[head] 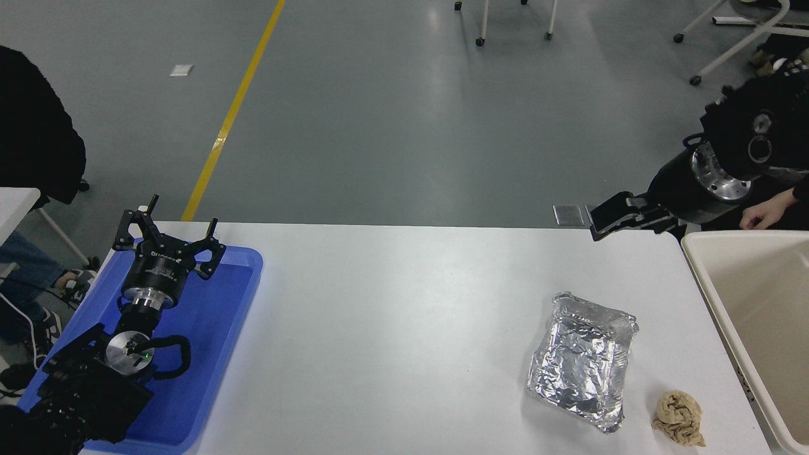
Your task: Pick up paper cup place in dustbin
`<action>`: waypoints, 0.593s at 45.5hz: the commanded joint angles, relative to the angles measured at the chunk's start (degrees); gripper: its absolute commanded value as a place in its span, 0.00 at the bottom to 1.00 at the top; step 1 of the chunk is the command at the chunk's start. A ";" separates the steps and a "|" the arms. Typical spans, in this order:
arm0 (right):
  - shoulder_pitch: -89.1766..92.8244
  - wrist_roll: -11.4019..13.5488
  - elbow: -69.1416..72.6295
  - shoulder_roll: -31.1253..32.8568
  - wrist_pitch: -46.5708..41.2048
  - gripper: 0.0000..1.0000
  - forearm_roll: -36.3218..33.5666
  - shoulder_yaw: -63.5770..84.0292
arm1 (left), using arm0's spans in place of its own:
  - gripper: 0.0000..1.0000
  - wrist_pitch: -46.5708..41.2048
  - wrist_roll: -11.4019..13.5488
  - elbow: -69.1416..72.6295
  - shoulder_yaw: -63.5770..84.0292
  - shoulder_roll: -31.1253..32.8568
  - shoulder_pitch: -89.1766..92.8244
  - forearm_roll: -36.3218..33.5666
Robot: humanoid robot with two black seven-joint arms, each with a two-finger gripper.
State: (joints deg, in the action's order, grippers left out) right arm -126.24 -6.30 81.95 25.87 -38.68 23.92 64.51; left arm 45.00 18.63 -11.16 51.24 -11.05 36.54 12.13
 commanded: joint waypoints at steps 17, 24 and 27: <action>-19.75 0.15 9.37 -8.65 -6.32 1.00 -11.52 4.48 | 1.00 0.00 0.00 0.00 0.00 -0.11 -0.07 0.00; -19.92 0.23 9.37 -8.12 -6.32 1.00 -11.88 5.27 | 1.00 0.00 0.00 0.00 0.00 -0.11 -0.07 0.00; -19.92 0.15 9.37 -7.77 -6.32 1.00 -11.79 6.24 | 1.00 0.00 0.00 0.00 0.00 -0.11 -0.07 0.00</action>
State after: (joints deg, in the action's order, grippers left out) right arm -143.94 -6.13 90.62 18.26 -44.61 13.24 68.98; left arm 45.00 18.63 -11.16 51.24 -11.16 36.48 12.13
